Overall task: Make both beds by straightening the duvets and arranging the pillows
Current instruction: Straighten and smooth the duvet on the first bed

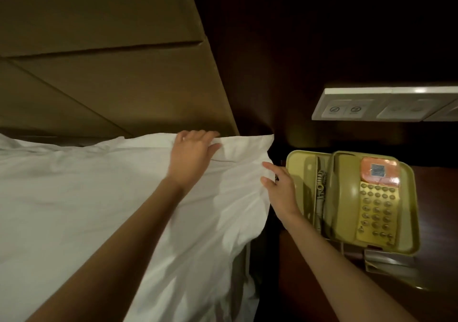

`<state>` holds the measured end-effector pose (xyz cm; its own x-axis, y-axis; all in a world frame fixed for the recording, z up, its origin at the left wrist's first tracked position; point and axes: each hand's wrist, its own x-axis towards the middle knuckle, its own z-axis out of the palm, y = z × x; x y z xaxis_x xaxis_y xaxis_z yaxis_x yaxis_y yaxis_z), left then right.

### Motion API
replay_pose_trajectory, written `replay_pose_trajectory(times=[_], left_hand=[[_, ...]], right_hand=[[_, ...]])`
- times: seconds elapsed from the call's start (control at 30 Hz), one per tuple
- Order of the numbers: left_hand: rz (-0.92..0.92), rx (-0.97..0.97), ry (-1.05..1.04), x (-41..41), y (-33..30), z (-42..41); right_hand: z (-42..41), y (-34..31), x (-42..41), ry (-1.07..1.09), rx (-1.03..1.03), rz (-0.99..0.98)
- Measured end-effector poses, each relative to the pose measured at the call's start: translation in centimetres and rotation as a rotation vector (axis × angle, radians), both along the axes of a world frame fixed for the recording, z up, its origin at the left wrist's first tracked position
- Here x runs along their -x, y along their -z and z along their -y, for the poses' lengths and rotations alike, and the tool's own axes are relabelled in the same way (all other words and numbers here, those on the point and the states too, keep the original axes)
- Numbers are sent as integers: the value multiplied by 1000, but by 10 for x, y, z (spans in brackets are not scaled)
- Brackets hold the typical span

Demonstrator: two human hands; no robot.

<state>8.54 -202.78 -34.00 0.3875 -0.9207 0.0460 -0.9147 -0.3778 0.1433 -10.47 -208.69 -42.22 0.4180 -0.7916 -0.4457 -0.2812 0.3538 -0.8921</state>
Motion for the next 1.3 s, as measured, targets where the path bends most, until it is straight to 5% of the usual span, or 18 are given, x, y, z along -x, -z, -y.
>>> replay_pose_trajectory(times=[0.57,0.97,1.3], left_hand=[[95,-169,-233,-46,68,-34],[-280,-359,-268,-24,74,1],[-191,-254,-344,7,91,20]], right_hand=[[-36,67,-20,24,-147,89],[-10,73,-50,135,-194,122],[10,60,-42,328,-153,215]])
